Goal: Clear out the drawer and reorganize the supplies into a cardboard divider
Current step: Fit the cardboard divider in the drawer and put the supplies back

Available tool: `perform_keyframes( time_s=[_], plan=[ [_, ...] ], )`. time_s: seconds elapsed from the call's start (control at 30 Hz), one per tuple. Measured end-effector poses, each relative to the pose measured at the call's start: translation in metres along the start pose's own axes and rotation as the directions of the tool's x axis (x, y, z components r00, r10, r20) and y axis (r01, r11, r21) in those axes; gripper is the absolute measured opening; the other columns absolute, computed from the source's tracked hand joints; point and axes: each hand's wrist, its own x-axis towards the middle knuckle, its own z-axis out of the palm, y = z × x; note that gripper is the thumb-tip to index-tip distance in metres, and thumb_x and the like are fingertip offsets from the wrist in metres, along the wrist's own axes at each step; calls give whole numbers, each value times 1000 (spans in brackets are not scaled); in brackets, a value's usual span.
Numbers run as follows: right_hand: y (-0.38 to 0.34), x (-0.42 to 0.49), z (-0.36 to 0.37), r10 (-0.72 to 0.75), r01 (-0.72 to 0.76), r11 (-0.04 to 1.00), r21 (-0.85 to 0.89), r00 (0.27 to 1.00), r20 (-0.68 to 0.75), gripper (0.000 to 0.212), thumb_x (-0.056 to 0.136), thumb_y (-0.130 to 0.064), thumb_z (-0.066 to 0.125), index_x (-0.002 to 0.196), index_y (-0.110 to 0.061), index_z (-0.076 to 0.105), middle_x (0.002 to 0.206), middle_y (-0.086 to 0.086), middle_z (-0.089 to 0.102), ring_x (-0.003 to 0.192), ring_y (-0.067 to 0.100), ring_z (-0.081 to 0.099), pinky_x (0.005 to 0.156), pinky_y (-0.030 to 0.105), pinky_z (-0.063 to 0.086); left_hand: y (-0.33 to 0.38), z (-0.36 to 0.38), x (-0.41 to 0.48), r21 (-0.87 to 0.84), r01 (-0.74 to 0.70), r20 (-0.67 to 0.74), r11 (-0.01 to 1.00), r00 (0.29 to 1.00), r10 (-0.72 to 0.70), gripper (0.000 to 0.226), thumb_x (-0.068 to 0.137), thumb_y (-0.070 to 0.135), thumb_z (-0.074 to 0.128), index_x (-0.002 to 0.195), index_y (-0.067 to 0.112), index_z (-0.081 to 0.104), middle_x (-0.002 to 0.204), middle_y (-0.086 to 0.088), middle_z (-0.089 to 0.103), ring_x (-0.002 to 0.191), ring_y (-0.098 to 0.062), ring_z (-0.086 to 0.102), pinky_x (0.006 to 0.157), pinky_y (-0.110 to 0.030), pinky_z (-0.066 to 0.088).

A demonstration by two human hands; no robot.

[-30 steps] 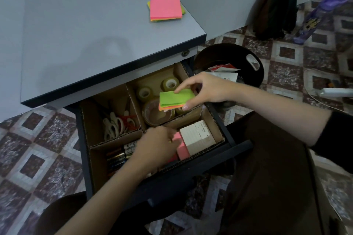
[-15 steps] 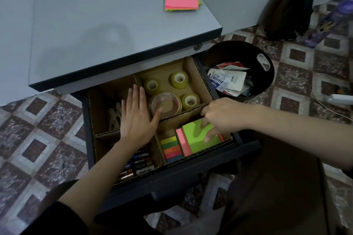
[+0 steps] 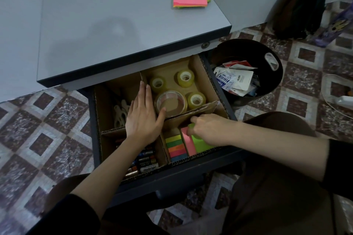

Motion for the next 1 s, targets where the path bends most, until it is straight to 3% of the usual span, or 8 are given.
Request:
perform_keyframes(
  time_s=[0.23, 0.43, 0.6, 0.73, 0.8, 0.87, 0.93, 1.0],
  plan=[
    [10, -10, 1, 9, -9, 1000, 21, 1000, 9, 55, 92, 0, 35, 142, -23, 38, 121, 14, 46, 103, 30, 55, 77, 32, 39, -1, 1, 0, -7, -13, -15, 1000, 1000, 13, 80, 86, 58, 18, 150, 13, 2, 158, -3, -7, 142, -23, 18, 112, -39, 22],
    [7, -5, 7, 37, -37, 994, 98, 999, -5, 52, 91, 3, 36, 137, -19, 45, 119, 14, 47, 104, 30, 53, 77, 30, 37, -2, 1, 0, -30, -9, -13, 1000, 1000, 9, 73, 95, 51, 30, 150, 13, 1, 158, -1, -9, 141, -23, 20, 108, -40, 30],
    [10, -12, 4, 80, -82, 969, 235, 997, 20, 53, 89, 2, 41, 135, -23, 47, 121, 10, 45, 112, 27, 48, 86, 29, 37, 0, -2, -1, -58, -3, -4, 998, 1000, 2, 74, 95, 52, 30, 150, 14, -2, 157, 1, -13, 141, -22, 21, 105, -41, 34],
    [11, -16, -8, 99, -96, 947, 305, 995, 6, 56, 84, 3, 45, 133, -24, 51, 125, 11, 52, 108, 26, 53, 79, 28, 42, 2, -6, -1, -90, 5, 43, 996, 999, -1, 74, 95, 54, 27, 149, 15, -5, 156, 3, -17, 140, -22, 23, 102, -42, 37],
    [9, -18, -13, 95, -99, 950, 296, 995, 29, 58, 83, 3, 45, 132, -26, 53, 129, 10, 52, 112, 26, 53, 83, 29, 45, 1, -8, -2, -100, 1, 89, 995, 996, 8, 75, 95, 56, 23, 149, 14, -8, 155, 2, -20, 140, -23, 24, 105, -44, 35],
    [8, -24, -20, 102, -111, 953, 283, 994, 47, 54, 83, -1, 46, 130, -27, 54, 126, 10, 53, 115, 25, 52, 92, 35, 46, 1, -13, 1, -50, 3, 154, 999, 988, 5, 75, 94, 57, 21, 149, 15, -9, 155, 0, -21, 140, -24, 22, 112, -47, 23],
    [12, -32, -31, 122, -124, 947, 297, 992, 26, 47, 85, -4, 47, 126, -24, 58, 113, 8, 56, 101, 20, 55, 88, 32, 46, 2, -22, 4, 40, 0, 157, 999, 988, -6, 70, 95, 56, 18, 150, 16, 2, 158, -4, -6, 140, -23, 23, 115, -46, 12],
    [18, -38, -46, 145, -126, 939, 321, 989, -37, 33, 88, -9, 50, 116, -19, 63, 103, 6, 58, 94, 17, 56, 82, 29, 46, 5, -37, 7, 96, -24, 32, 995, 999, 21, 58, 97, 51, 25, 144, 18, 31, 150, -7, 32, 133, -21, 37, 114, -42, 17]
  ],
)
